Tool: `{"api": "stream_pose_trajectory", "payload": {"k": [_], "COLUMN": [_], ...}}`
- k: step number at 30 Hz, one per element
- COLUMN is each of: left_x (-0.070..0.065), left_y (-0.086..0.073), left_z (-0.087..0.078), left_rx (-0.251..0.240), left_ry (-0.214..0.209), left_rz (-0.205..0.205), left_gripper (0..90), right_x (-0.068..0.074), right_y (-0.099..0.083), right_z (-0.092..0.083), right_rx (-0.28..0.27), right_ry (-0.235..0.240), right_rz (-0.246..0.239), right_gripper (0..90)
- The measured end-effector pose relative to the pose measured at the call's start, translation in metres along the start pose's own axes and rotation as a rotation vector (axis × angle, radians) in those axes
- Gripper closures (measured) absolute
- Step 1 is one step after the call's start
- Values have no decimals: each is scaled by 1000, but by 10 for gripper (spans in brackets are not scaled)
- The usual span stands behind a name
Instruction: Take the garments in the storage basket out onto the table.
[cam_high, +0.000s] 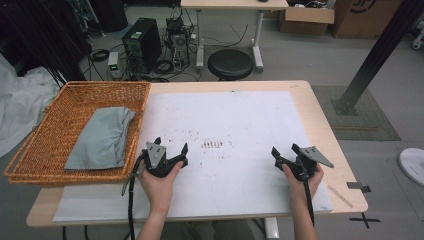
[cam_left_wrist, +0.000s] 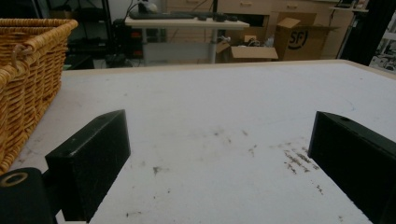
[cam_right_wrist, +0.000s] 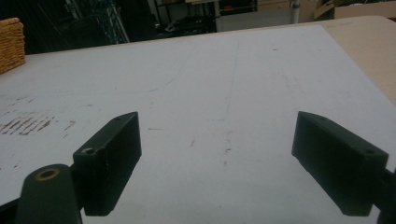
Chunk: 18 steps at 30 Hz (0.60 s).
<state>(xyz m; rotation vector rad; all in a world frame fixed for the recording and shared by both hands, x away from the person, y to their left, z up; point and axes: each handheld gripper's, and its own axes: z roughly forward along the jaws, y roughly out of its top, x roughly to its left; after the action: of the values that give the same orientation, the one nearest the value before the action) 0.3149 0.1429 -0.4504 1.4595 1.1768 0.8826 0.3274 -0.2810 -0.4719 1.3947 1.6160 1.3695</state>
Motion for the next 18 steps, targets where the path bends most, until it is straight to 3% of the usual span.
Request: {"api": "stream_pose_trajectory", "payload": {"k": [18], "left_x": [-4], "left_y": [9], "left_z": [-8], "left_rx": [-18], "left_ry": [-19], "left_rz": [9], "left_gripper": [66], "right_x": [0], "right_y": [0], "right_z": [0], "right_rx": [0], "right_ry": [2], "right_rz": [3], "right_gripper": [159]}}
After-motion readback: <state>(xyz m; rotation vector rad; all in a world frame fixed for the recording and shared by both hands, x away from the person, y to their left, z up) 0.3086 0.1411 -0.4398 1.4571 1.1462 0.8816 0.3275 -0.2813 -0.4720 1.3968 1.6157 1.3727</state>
